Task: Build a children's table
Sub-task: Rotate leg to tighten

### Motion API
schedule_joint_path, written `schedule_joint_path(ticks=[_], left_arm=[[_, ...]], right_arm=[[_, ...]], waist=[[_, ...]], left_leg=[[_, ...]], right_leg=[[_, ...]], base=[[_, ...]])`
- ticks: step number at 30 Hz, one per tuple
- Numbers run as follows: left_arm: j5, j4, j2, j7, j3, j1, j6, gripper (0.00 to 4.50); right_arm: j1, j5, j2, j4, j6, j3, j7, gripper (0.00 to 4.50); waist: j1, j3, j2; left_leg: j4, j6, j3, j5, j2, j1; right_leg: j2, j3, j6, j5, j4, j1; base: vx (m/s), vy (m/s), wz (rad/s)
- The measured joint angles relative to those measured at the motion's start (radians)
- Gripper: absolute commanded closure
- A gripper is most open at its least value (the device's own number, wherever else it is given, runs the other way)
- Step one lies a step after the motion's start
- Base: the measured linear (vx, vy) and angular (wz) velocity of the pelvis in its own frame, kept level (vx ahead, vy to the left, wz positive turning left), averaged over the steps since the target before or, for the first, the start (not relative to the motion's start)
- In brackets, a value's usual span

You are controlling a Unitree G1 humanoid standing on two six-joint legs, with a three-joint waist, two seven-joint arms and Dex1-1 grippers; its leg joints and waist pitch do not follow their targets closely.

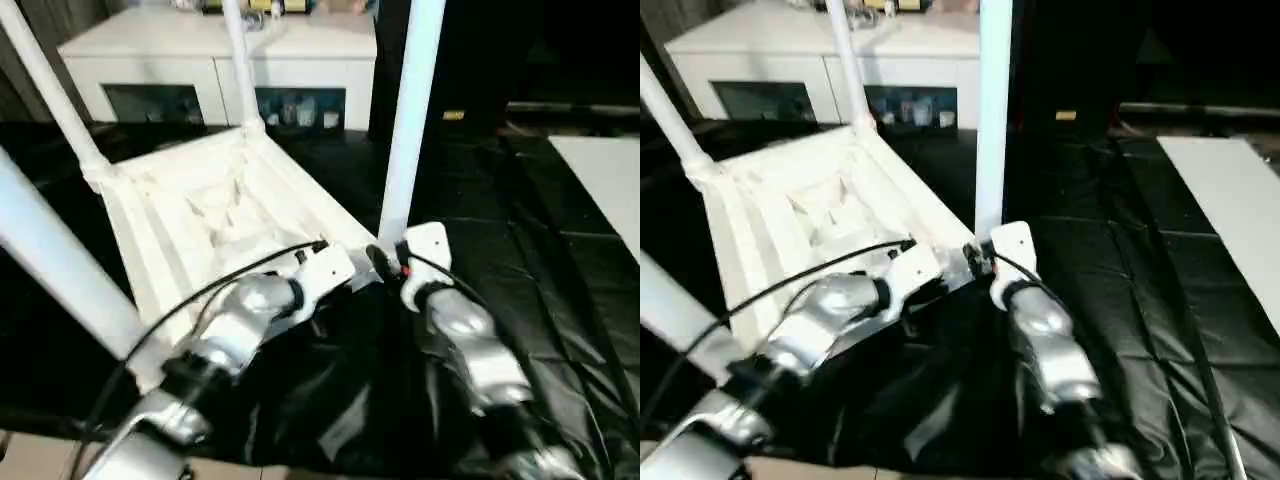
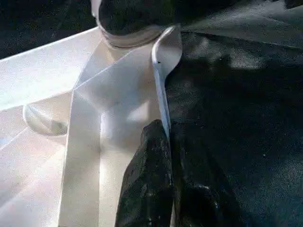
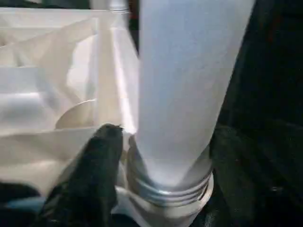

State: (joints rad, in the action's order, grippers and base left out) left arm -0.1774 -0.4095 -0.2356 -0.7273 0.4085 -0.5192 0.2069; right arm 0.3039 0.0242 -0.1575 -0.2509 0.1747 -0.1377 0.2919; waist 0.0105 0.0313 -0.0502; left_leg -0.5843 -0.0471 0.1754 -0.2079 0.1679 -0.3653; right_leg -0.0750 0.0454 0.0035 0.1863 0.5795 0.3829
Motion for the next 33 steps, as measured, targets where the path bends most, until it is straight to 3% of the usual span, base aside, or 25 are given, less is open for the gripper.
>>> schedule_joint_path(ticks=[3, 9, 18, 27, 33], left_arm=[[0.036, 0.035, -0.075, -0.094, -0.005, 0.033, -0.070, 4.50], [0.106, 0.108, -0.208, -0.297, -0.008, 0.090, -0.139, 4.50], [0.161, 0.169, -0.274, -0.427, 0.002, 0.124, -0.127, 4.50], [0.164, 0.183, -0.286, -0.436, -0.001, 0.130, -0.114, 4.50], [0.165, 0.183, -0.289, -0.437, -0.002, 0.130, -0.112, 4.50]], right_arm=[[-0.043, 0.001, -0.125, 0.091, 0.032, -0.047, 0.145, 0.95], [-0.130, 0.069, -0.288, 0.231, 0.016, -0.073, 0.436, 0.95], [-0.142, 0.136, -0.331, 0.287, 0.028, -0.109, 0.578, 0.95], [-0.121, 0.128, -0.335, 0.265, 0.036, -0.124, 0.600, 1.83], [-0.114, 0.133, -0.330, 0.258, 0.040, -0.124, 0.605, 2.04]], waist=[[0.010, 0.000, -0.001], [0.030, -0.001, -0.004], [0.030, -0.001, -0.004], [0.026, -0.001, -0.004], [0.026, -0.001, -0.003]], left_leg=[[0.000, 0.000, 0.000, 0.000, 0.004, -0.003], [-0.001, 0.001, 0.002, -0.001, 0.004, -0.002], [-0.002, 0.000, 0.005, 0.000, 0.004, -0.001], [-0.003, 0.000, 0.005, 0.000, 0.004, 0.000], [-0.005, 0.000, 0.005, 0.000, 0.005, 0.000]], right_leg=[[0.003, 0.003, 0.001, 0.004, 0.000, 0.002], [0.002, 0.003, 0.000, 0.009, 0.000, 0.001], [0.000, 0.002, 0.000, 0.009, 0.002, 0.000], [0.000, 0.001, 0.000, 0.009, 0.005, 0.000], [0.000, 0.001, 0.000, 0.009, 0.006, 0.000]], base=[[0.000, 0.000, 0.00], [0.000, 0.000, 0.00], [0.000, 0.000, 0.00], [0.000, 0.000, 0.00], [0.000, 0.000, 0.00]])
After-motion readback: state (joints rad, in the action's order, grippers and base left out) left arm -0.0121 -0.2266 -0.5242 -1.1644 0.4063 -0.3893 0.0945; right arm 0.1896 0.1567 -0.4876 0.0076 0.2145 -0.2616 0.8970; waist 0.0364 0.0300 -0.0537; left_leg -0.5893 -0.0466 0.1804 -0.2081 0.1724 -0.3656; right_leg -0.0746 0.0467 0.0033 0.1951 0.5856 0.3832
